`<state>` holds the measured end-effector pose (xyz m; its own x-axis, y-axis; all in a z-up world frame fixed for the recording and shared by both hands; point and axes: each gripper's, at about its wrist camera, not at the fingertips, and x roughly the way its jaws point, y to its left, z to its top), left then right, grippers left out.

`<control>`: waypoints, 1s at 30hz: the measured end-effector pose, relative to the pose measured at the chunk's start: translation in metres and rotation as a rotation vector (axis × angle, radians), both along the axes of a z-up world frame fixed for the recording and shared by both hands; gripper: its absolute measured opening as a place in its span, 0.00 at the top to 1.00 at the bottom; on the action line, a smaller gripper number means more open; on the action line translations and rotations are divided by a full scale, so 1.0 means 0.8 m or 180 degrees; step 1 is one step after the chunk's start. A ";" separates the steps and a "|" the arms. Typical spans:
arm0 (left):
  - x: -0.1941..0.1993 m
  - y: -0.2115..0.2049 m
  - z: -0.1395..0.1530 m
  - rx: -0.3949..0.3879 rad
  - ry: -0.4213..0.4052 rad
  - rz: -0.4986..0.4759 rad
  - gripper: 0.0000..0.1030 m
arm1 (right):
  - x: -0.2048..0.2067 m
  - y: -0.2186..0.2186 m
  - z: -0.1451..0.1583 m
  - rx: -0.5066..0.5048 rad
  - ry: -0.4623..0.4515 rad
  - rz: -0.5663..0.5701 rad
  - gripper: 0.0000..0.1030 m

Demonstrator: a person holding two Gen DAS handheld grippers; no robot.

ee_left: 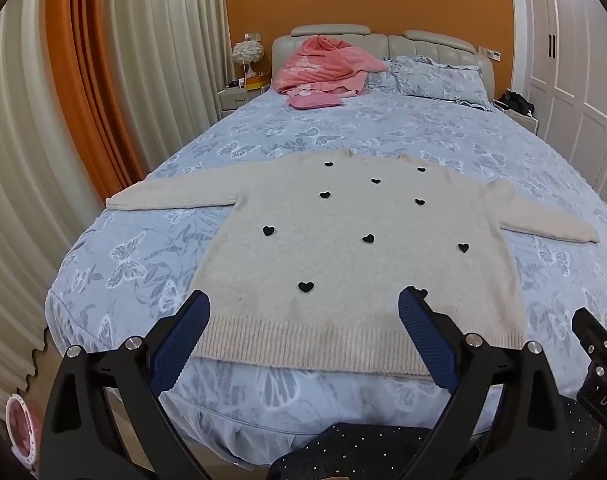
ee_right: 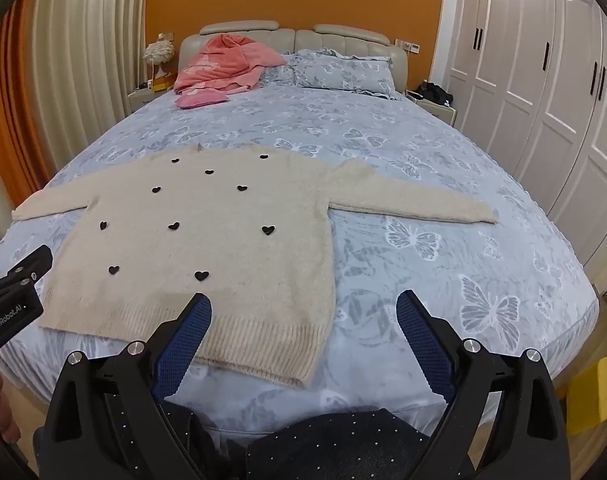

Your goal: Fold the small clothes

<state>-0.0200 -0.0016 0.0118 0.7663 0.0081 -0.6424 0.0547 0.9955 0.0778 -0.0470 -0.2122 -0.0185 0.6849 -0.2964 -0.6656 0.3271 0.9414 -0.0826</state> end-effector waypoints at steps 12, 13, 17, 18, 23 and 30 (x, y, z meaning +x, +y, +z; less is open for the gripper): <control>-0.022 0.000 -0.023 0.0058 0.0025 0.0013 0.10 | -0.018 0.017 -0.013 -0.0092 0.0057 0.0034 0.11; -0.023 -0.001 -0.025 0.0060 0.0032 0.0009 0.10 | -0.019 0.017 -0.014 -0.0090 0.0055 0.0037 0.11; -0.029 -0.002 -0.031 0.0081 0.0036 -0.0003 0.10 | -0.021 0.015 -0.015 -0.0075 0.0045 0.0036 0.11; -0.030 -0.003 -0.031 0.0089 0.0036 -0.0004 0.10 | -0.020 0.014 -0.015 -0.0074 0.0048 0.0038 0.11; -0.030 -0.004 -0.032 0.0091 0.0037 -0.0003 0.10 | -0.020 0.015 -0.015 -0.0067 0.0046 0.0041 0.11; -0.032 -0.005 -0.034 0.0094 0.0032 -0.0009 0.10 | -0.021 0.016 -0.015 -0.0068 0.0038 0.0047 0.11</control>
